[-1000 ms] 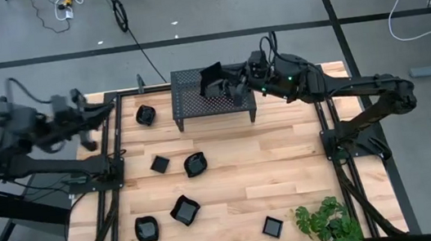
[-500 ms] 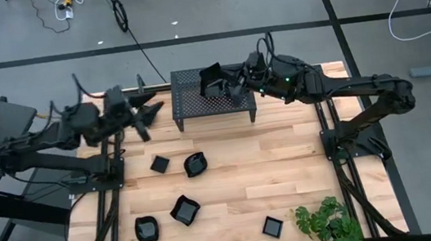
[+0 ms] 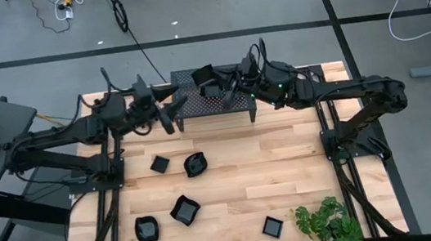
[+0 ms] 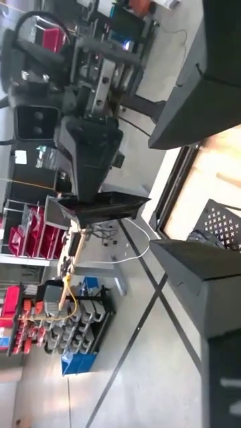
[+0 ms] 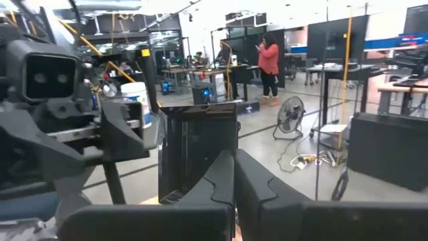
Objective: Pick & Place Mini shaped plates
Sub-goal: Put the square plate on the shelf
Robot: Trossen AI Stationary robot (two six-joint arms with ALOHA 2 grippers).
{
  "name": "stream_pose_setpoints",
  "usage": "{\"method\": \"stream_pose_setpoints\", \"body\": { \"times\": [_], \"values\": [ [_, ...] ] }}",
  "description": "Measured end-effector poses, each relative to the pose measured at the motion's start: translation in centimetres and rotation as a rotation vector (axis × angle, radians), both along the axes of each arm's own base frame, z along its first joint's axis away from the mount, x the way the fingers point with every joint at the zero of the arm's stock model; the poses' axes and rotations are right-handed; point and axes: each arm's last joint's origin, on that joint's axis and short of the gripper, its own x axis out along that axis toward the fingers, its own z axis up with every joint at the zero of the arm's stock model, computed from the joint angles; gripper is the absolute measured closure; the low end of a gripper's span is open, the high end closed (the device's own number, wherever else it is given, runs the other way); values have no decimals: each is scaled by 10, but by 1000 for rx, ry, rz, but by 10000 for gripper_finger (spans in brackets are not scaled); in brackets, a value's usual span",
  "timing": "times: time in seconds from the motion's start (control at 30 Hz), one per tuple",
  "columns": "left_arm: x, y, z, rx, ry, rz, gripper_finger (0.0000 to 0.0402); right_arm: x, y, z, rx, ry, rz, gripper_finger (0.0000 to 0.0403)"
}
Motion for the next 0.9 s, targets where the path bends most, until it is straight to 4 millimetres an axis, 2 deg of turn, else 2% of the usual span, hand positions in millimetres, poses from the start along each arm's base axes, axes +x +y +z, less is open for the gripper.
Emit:
{"method": "stream_pose_setpoints", "body": {
  "times": [0.43,0.73,0.9],
  "values": [
    [23,2,-7,-2,-29,5,181,10,11,-9,-12,30,41,400],
    [25,3,-7,-26,-56,4,182,11,12,-9,-27,40,44,400],
    [25,2,-6,-44,-73,2,201,11,13,-9,-30,41,46,400]
  ]
}}
